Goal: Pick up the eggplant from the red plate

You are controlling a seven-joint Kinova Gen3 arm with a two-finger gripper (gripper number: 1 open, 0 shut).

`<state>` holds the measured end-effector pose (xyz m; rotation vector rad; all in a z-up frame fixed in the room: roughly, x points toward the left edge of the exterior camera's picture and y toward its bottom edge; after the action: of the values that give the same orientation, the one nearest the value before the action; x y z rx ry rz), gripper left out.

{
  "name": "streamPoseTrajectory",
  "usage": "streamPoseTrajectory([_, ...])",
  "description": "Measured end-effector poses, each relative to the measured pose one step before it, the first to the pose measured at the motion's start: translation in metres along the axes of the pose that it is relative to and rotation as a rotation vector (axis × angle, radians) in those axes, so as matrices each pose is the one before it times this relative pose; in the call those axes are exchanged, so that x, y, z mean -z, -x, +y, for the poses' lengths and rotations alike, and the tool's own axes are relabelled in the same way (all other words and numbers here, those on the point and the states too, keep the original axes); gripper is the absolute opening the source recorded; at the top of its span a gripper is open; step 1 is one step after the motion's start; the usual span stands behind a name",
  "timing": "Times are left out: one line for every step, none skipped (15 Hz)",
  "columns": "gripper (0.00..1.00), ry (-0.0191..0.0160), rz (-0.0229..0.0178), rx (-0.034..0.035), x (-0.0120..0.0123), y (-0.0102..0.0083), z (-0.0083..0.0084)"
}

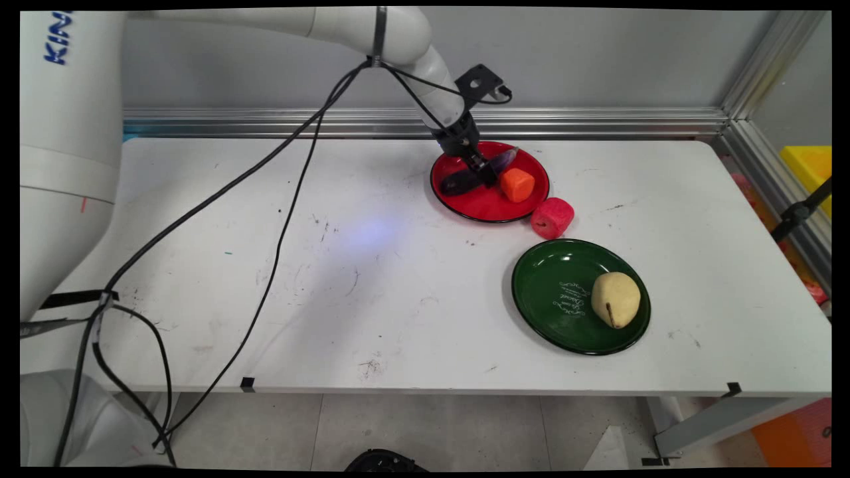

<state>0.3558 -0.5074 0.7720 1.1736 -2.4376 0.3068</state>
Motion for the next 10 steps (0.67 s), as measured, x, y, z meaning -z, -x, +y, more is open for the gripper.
streamPoseTrajectory([1.00, -0.00011, -0.00377, -0.00033, -0.00244, -0.00054, 0.00065])
streamPoseTrajectory([1.00, -0.00024, -0.00526, -0.00049, -0.00334, -0.00069, 0.00091])
streamPoseTrajectory([1.00, -0.00049, -0.00208, -0.00102, -0.00172, -0.00068, 0.00064])
streamPoseTrajectory([0.00, -0.00072, -0.00272, -0.00237, -0.00233, -0.00120, 0.00103])
streamPoseTrajectory([0.00, -0.00048, -0.00098, -0.00261, -0.00096, -0.00086, 0.00064])
streamPoseTrajectory([0.00, -0.00103, -0.00109, -0.00467, -0.00119, -0.00134, 0.00091])
streamPoseTrajectory([0.00, -0.00027, 0.00068, -0.00407, -0.00001, -0.00095, 0.00057])
streamPoseTrajectory([0.00, -0.00064, 0.00165, -0.00554, 0.00055, -0.00127, 0.00062])
streamPoseTrajectory([0.00, -0.00043, 0.00133, -0.00486, 0.00068, -0.00072, 0.00041])
streamPoseTrajectory([0.00, -0.00154, 0.00372, -0.00743, 0.00215, -0.00152, 0.00053])
